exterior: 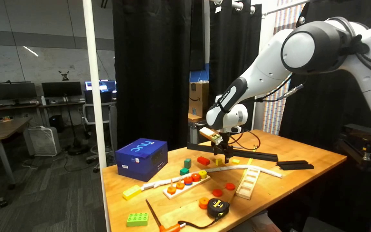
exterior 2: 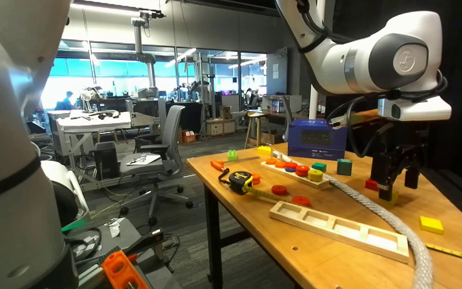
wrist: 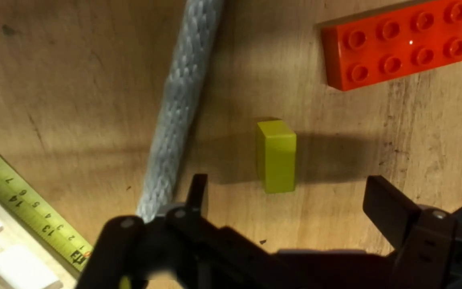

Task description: Pick the yellow block and put it on the green block

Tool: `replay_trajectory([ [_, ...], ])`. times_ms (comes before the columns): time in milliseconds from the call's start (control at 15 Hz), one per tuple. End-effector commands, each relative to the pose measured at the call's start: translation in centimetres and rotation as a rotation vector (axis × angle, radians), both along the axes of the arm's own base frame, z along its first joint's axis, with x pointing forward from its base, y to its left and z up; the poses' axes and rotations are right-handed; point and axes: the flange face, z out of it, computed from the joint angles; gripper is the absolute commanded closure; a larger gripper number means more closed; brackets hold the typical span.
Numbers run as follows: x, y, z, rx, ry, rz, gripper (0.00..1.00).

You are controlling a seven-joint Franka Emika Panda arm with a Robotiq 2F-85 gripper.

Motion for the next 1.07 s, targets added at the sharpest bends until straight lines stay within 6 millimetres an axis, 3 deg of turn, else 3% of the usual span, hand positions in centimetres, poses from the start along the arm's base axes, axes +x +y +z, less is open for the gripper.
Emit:
replay_trajectory([
  [0, 1.22, -0.43, -0.03, 0.012, -0.018, 0.016, 0.00],
  [333, 1.64, -0.43, -0.30, 0.018, -0.020, 0.028, 0.00],
  [400, 1.73, -0.37, -0.30, 0.012, -0.024, 0.039, 0.25],
  [467, 1.80, -0.31, -0.31, 0.008, -0.024, 0.048, 0.26],
  [1000, 2.10, -0.01, -0.21, 0.004, -0.025, 0.078, 0.87],
])
